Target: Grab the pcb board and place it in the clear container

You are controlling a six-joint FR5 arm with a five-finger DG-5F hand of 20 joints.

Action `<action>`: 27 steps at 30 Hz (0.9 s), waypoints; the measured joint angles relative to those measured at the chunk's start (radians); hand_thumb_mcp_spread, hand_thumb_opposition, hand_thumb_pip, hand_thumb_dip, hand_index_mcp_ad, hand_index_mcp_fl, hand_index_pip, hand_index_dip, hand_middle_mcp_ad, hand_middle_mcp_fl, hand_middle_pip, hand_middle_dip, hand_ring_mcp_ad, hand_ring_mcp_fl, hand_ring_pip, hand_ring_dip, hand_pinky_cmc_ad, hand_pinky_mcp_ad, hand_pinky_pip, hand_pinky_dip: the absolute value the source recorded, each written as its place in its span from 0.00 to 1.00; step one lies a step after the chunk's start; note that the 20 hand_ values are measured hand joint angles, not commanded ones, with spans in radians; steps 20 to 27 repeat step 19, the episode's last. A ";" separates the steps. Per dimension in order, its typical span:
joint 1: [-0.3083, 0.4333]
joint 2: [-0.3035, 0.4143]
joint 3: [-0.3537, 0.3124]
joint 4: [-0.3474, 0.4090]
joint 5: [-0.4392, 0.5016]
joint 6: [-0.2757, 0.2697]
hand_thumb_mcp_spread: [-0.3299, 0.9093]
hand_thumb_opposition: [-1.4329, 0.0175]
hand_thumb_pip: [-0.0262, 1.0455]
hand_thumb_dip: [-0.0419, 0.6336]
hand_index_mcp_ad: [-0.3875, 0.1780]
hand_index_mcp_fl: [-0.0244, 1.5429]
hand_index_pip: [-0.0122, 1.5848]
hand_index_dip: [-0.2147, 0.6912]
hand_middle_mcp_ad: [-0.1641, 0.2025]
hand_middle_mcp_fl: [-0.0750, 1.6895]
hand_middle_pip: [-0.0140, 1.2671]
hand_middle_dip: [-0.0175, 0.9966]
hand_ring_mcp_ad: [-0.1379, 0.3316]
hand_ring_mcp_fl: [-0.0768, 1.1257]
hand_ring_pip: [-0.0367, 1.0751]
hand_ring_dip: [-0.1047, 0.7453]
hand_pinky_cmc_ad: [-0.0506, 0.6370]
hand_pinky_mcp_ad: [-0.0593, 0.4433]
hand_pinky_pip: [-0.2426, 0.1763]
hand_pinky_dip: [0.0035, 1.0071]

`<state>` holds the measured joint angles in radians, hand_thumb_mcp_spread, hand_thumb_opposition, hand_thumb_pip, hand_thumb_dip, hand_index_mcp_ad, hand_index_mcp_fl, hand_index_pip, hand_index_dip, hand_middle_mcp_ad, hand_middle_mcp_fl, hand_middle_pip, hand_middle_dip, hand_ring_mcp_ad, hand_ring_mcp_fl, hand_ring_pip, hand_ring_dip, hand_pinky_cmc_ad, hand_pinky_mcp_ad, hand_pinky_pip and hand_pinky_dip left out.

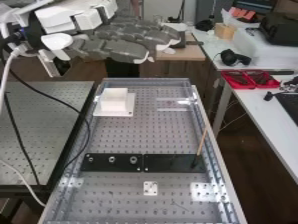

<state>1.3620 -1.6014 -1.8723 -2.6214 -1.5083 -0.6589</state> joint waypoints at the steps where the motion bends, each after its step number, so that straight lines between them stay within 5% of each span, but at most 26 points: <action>1: -0.004 0.001 0.000 -0.002 -0.014 0.002 0.68 0.44 0.39 0.40 0.43 0.27 0.56 0.45 0.52 0.14 0.10 0.20 0.68 0.09 0.12 0.19 0.53 0.42 0.45 0.19; 15: -0.004 -0.003 0.015 -0.034 -0.137 0.030 0.68 0.44 0.39 0.40 0.43 0.26 0.55 0.45 0.52 0.14 0.10 0.20 0.69 0.09 0.12 0.19 0.53 0.42 0.45 0.19; 27: 0.003 -0.011 0.022 -0.040 -0.149 0.038 0.68 0.44 0.39 0.40 0.43 0.26 0.55 0.45 0.52 0.14 0.10 0.20 0.69 0.09 0.12 0.19 0.53 0.42 0.45 0.19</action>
